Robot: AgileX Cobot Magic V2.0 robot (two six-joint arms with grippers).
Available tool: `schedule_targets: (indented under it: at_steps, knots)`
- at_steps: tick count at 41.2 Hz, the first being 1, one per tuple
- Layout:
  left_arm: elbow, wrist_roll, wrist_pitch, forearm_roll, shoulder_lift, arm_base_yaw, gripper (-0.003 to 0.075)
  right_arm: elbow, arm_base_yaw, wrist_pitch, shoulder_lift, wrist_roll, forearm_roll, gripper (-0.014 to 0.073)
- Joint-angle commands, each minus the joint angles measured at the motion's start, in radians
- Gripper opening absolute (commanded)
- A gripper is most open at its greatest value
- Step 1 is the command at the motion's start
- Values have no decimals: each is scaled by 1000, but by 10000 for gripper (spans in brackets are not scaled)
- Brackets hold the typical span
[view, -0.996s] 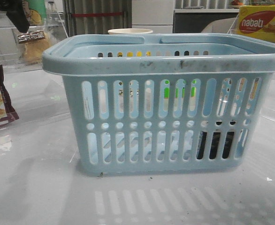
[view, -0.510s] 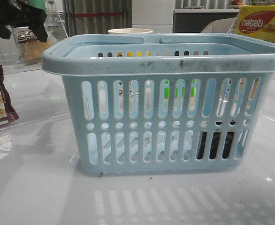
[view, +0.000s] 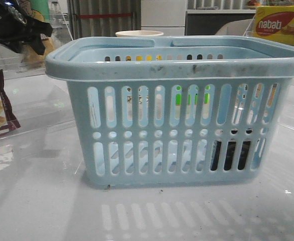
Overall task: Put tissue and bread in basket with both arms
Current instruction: 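Grasp the bagged bread roll on the shelf with the left gripper, then carry the bread over the basket and lower it inside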
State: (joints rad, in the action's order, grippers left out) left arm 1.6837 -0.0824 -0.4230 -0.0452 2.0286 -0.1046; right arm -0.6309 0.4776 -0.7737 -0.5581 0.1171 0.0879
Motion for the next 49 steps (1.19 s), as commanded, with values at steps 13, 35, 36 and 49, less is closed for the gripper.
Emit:
schedule_targets:
  at_steps: [13,35,36,49]
  knots:
    - [103,3,-65,-3,-95,-1,127,-27,-1,66,0,7,-9,519]
    - [218,-143,-376,-12,-315,-79,91,-27,-1,66,0,7,-9,519]
    - [209,-154,-391,-22,-333,-95,91,-27,-1,66,0,7,-9,519]
    - [79,-397,-450,-274,-438,-296,91,-27,-1,66,0,7,-9,519]
